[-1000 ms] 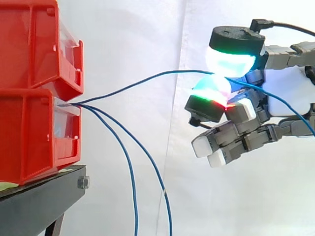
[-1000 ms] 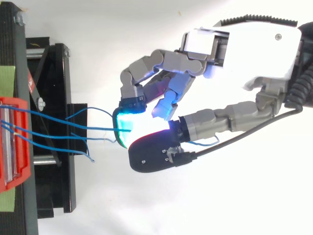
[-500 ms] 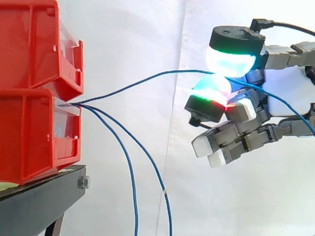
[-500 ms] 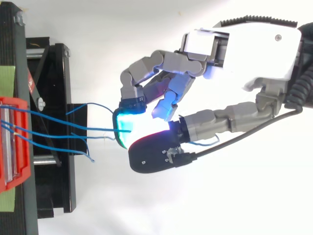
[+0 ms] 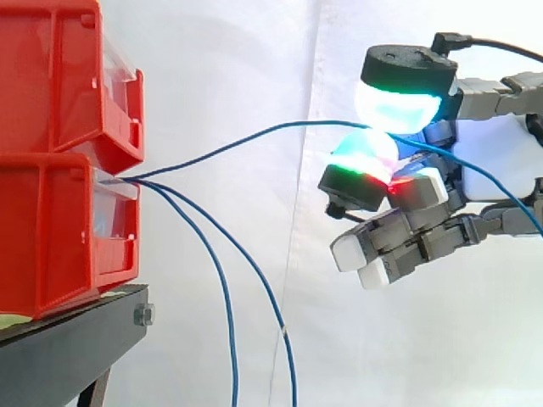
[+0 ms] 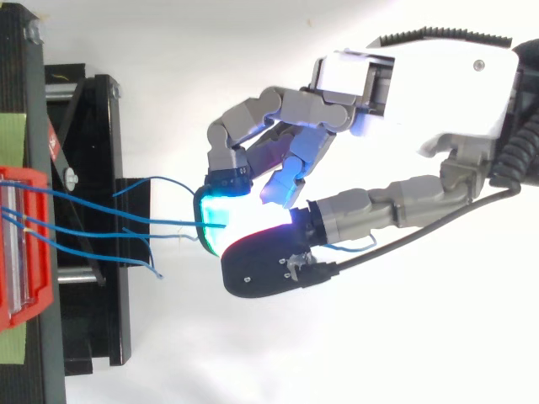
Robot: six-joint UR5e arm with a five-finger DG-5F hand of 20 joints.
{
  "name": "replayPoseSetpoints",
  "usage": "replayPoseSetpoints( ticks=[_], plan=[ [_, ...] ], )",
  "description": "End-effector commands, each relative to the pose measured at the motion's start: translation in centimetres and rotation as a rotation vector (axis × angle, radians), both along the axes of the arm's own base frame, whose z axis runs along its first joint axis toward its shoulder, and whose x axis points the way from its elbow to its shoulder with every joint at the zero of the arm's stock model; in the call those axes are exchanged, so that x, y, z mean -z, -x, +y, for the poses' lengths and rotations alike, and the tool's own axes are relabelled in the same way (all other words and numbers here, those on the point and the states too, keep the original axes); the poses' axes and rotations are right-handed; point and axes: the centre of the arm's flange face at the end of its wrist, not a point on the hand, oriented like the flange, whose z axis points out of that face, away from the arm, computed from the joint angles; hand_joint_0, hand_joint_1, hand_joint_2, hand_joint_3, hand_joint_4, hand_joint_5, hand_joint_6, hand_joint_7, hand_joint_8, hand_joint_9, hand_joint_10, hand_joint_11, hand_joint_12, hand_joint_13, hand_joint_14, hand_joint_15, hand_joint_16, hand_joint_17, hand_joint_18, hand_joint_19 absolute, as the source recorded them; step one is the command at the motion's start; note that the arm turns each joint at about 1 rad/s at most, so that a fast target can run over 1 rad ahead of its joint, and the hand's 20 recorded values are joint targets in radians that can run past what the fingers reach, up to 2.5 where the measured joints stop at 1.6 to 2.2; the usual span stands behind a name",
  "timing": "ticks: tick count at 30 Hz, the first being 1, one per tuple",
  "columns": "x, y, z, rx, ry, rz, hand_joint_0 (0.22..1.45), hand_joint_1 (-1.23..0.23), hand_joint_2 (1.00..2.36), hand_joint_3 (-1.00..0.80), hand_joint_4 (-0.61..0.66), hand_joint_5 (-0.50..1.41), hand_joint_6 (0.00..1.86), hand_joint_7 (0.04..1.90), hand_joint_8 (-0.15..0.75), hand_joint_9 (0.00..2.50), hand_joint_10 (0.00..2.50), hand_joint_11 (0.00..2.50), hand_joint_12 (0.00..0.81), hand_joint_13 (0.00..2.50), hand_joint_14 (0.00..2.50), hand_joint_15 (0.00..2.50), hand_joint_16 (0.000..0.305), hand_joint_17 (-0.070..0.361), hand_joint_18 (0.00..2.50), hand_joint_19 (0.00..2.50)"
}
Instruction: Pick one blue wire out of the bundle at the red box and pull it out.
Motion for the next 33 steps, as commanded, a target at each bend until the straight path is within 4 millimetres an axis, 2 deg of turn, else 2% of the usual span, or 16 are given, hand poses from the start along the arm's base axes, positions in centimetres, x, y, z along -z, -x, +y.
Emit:
replayPoseSetpoints(
  ticks=[1,33],
  plan=[
    [-0.01,0.01,0.0,0.0,0.0,0.0,0.61,-0.77,1.02,-0.09,0.04,-0.07,0.82,1.14,0.264,1.1,0.02,0.88,0.356,0.66,0.01,0.39,0.051,0.115,0.44,0.36],
    [-0.01,0.01,0.0,0.0,0.0,0.0,0.61,-0.76,1.02,-0.09,0.04,-0.07,0.82,1.15,0.261,1.1,0.02,0.9,0.359,0.66,0.01,0.4,0.051,0.115,0.44,0.36]
  ],
)
